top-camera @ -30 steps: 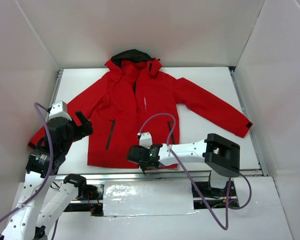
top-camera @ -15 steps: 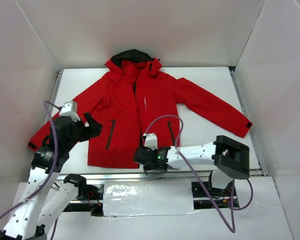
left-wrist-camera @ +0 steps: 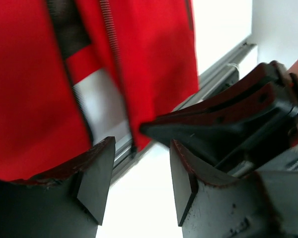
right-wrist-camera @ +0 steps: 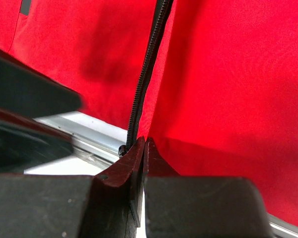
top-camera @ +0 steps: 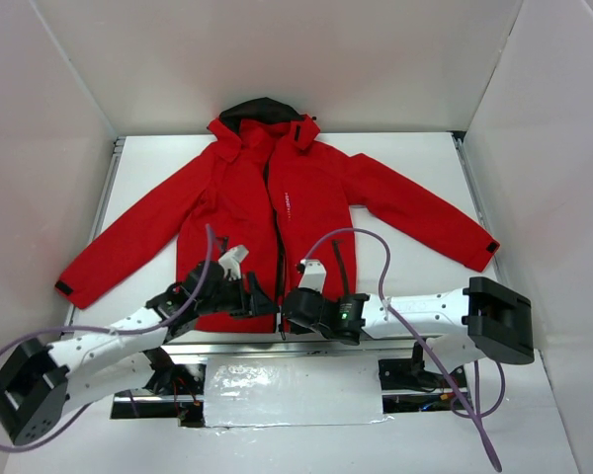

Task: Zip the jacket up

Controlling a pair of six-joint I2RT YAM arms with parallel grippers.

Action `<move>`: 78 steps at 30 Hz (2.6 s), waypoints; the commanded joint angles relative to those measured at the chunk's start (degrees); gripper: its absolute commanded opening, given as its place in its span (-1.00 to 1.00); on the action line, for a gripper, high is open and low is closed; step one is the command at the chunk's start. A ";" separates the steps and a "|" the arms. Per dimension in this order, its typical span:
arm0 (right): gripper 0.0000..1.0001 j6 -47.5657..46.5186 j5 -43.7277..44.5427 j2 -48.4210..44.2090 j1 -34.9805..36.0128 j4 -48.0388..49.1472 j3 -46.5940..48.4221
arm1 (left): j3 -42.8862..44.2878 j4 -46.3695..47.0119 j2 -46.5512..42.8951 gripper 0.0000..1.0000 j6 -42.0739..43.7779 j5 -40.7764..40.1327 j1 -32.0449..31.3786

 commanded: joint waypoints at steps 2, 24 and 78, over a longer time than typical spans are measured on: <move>-1.00 1.60 1.00 -0.23 -0.03 2.41 0.03 | 2.81 14.72 6.73 0.18 -2.75 -3.38 -4.76; -1.00 2.21 1.26 -2.08 -0.04 3.72 -1.90 | 3.96 20.61 19.92 -0.02 -1.25 -6.73 -6.44; -1.00 4.94 -3.40 -6.03 -2.94 17.69 -16.49 | -0.44 33.63 31.17 0.06 -3.01 -6.03 -9.78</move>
